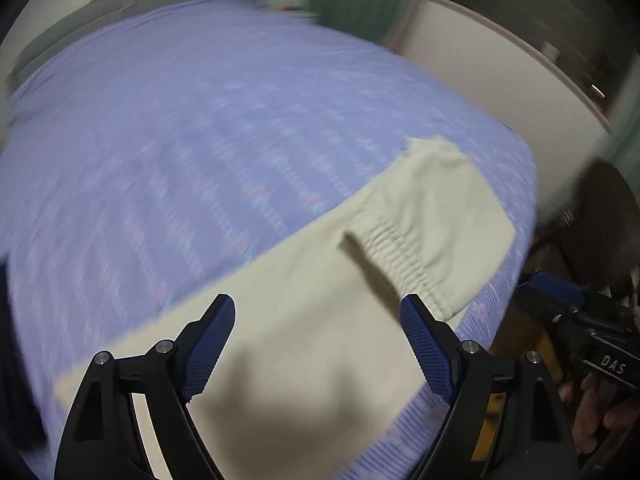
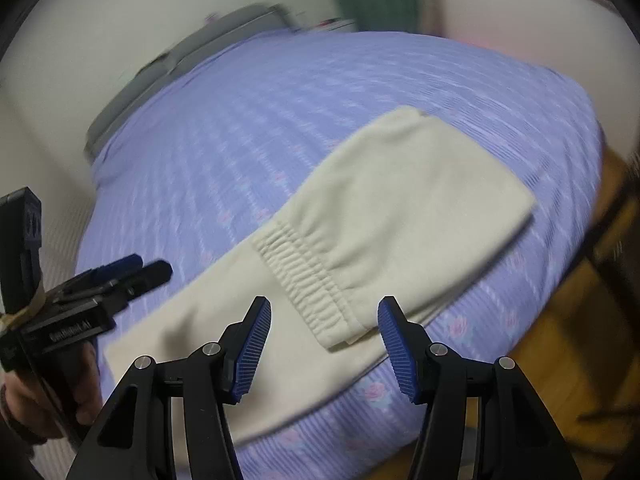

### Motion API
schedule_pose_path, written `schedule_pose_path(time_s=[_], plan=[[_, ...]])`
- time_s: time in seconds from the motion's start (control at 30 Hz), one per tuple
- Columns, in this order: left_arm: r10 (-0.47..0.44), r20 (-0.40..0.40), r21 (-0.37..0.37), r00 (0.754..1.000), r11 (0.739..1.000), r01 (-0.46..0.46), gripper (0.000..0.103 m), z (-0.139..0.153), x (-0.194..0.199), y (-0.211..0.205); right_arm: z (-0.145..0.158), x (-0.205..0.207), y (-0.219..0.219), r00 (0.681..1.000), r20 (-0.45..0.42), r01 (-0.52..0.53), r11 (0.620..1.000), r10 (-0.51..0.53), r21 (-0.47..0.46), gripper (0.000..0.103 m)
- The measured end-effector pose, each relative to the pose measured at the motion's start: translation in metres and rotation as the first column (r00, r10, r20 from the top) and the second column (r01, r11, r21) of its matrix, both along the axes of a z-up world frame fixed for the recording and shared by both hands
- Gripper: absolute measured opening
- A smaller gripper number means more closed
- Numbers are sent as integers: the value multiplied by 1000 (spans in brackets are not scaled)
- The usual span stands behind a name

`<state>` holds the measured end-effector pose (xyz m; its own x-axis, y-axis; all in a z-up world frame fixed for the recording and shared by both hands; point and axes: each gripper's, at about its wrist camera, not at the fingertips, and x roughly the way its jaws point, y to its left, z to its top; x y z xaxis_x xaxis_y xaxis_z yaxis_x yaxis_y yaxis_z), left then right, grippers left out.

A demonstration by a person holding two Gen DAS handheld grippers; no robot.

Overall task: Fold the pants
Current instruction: 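Open both tools and release the folded sweatpants onto the bed, then move both tools to the folded edge of the sweatpants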

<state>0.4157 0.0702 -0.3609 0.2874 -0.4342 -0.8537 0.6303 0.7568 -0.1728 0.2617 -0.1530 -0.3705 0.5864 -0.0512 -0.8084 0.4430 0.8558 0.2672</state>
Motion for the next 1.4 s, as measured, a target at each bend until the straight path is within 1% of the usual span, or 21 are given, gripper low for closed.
schedule_pose_path(time_s=[0.1, 0.13, 0.23, 0.4, 0.53, 0.6, 0.73, 0.87, 0.9, 0.93, 0.97, 1.0, 1.03, 1.1, 1.13, 1.17, 1.2, 1.23, 1.33, 1.37, 1.4], plan=[[195, 27, 6, 980, 981, -195, 85, 27, -23, 20, 20, 4, -1, 989, -10, -147, 987, 147, -67, 57], [270, 30, -8, 962, 963, -270, 84, 41, -32, 28, 28, 5, -2, 980, -13, -198, 975, 198, -96, 57], [385, 51, -33, 922, 923, -384, 85, 71, -51, 44, 63, 8, -4, 940, -1, -337, 925, 342, -177, 57], [460, 105, -42, 881, 888, -459, 85, 107, -74, 62, 109, 22, -3, 904, 6, -419, 888, 428, -190, 64], [553, 125, -57, 824, 833, -550, 85, 125, -84, 85, 138, 49, 25, 853, 5, -511, 836, 522, -200, 64], [634, 139, -53, 761, 772, -633, 85, 130, -88, 102, 147, 62, 43, 820, -1, -558, 800, 572, -221, 64], [756, 77, -47, 650, 654, -755, 84, 137, -92, 139, 162, 85, 75, 767, -20, -626, 739, 642, -248, 64], [824, 104, -45, 557, 563, -825, 84, 145, -101, 160, 169, 110, 107, 695, -37, -703, 667, 718, -249, 64], [845, 119, -45, 522, 529, -847, 84, 147, -105, 165, 170, 114, 115, 670, -40, -725, 641, 741, -252, 64], [856, 124, -44, 501, 509, -859, 84, 147, -106, 167, 172, 119, 122, 645, -42, -745, 615, 763, -259, 64], [878, 128, -42, 462, 470, -882, 84, 146, -110, 170, 172, 123, 130, 612, -45, -768, 580, 789, -271, 64], [890, 128, -43, 438, 446, -894, 84, 145, -114, 173, 171, 128, 140, 571, -49, -794, 537, 819, -284, 64], [913, 127, -45, 387, 395, -917, 84, 142, -119, 175, 170, 131, 147, 532, -49, -818, 498, 845, -290, 64], [939, 132, -45, 319, 327, -944, 84, 136, -129, 178, 169, 138, 162, 459, -49, -857, 428, 887, -287, 64], [954, 140, -42, 265, 273, -961, 84, 130, -135, 177, 165, 143, 172, 395, -46, -887, 367, 918, -280, 64], [963, 143, -42, 231, 239, -970, 84, 126, -138, 176, 162, 146, 179, 351, -43, -904, 327, 935, -276, 64], [977, 142, -54, 160, 169, -984, 84, 118, -145, 175, 156, 149, 189, 290, -43, -924, 268, 956, -272, 64], [983, 138, -59, 125, 134, -989, 84, 113, -149, 174, 151, 153, 199, 231, -45, -941, 211, 972, -264, 64], [995, 103, -40, -11, -7, -999, 84, 81, -157, 178, 129, 158, 224, 62, -74, -967, 42, 995, -252, 64], [996, 78, -37, -43, -40, -999, 84, 71, -161, 179, 124, 161, 233, 31, -81, -969, 10, 996, -247, 64], [995, 38, -40, -93, -91, -995, 84, 55, -163, 183, 115, 164, 241, -9, -89, -972, -30, 996, -234, 64]])
